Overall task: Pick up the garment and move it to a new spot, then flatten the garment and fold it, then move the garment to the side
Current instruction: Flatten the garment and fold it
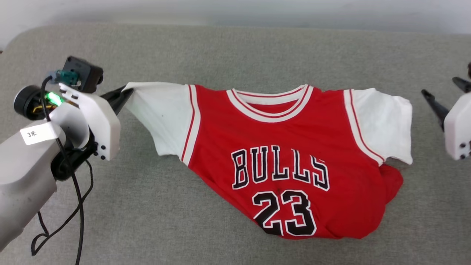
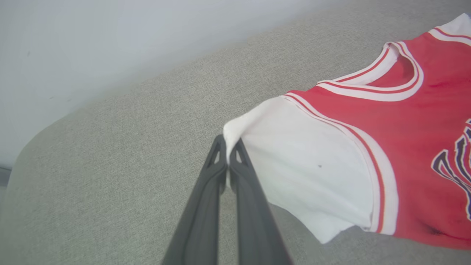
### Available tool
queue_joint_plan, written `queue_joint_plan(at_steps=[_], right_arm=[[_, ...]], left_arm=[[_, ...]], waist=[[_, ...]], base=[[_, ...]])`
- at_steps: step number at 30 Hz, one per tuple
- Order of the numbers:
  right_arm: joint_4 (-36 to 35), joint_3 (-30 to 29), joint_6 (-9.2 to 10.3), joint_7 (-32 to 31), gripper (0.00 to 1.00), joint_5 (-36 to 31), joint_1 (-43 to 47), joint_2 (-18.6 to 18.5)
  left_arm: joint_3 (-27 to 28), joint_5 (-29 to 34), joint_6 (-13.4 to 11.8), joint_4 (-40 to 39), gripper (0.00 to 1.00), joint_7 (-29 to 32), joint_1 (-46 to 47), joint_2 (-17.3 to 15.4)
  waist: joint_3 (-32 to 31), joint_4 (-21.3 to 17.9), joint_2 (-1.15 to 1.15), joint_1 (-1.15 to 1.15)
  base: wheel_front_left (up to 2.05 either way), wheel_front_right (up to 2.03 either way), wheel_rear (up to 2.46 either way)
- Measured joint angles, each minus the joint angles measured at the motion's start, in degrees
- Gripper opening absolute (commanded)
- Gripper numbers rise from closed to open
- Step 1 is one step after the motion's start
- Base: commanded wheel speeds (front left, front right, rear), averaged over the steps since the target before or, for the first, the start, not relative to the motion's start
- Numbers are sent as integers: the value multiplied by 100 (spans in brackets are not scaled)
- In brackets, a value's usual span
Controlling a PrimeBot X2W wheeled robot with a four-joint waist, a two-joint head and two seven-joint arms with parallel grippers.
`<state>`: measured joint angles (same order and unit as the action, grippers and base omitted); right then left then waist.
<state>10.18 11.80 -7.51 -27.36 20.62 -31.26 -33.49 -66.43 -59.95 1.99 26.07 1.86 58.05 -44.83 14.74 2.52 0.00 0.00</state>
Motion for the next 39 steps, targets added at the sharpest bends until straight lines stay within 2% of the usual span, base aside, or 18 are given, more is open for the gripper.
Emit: queue_joint_plan(at_steps=[4, 10, 15, 19, 25, 26, 27, 31, 32, 33, 39], right_arm=[[293, 445, 0, -1214, 100, 503, -642, -392], [723, 691, 0, -2457, 100, 805, -1267, -579], [957, 725, 0, -2777, 100, 719, -1551, -549], [1161, 756, 1, -2855, 100, 661, -1541, -427], [1346, 676, 1, -2964, 100, 697, -1467, -450], [1365, 646, 1, -2958, 29, 708, -1460, -447], [1366, 642, 1, -2907, 0, 706, -1450, -438], [1363, 715, -2, -2538, 0, 726, -1380, -333], [1347, 751, -2, -2362, 0, 723, -1352, -315], [1356, 781, -1, -1795, 0, 755, -1308, -240], [1218, 836, -2, -858, 0, 860, -1223, -242]], left_arm=[[11, 143, -25, -165, 0, -62, 179, 29], [41, 328, -69, -381, 0, -167, 424, 77], [74, 432, -114, -539, 0, -263, 570, 101], [94, 479, -149, -606, 0, -332, 630, 132], [100, 492, -151, -612, 0, -365, 658, 122], [100, 492, -149, -590, 0, -382, 668, 105], [100, 492, -149, -580, 0, -385, 671, 100], [78, 479, -142, -481, 0, -389, 652, 81], [68, 469, -138, -443, 0, -390, 633, 82], [24, 466, -115, -368, 0, -383, 563, 97], [41, 441, -151, -388, 0, -458, 545, 56]], waist=[[249, 137, 0, 0], [667, 347, 0, 0], [1012, 504, 0, 0], [1253, 610, 0, 0], [1439, 675, 0, 0], [1455, 653, 0, 0], [1455, 640, 0, 0], [1359, 573, 0, 0], [1312, 555, 0, 0], [1121, 500, 0, 0], [611, 379, 0, 0]], base=[[0, 0, 0], [0, 0, 0], [0, 0, 0], [0, 0, 0], [0, 0, 0], [0, 0, 0], [0, 0, 0], [0, 0, 0], [0, 0, 0], [0, 0, 0], [0, 0, 0]])
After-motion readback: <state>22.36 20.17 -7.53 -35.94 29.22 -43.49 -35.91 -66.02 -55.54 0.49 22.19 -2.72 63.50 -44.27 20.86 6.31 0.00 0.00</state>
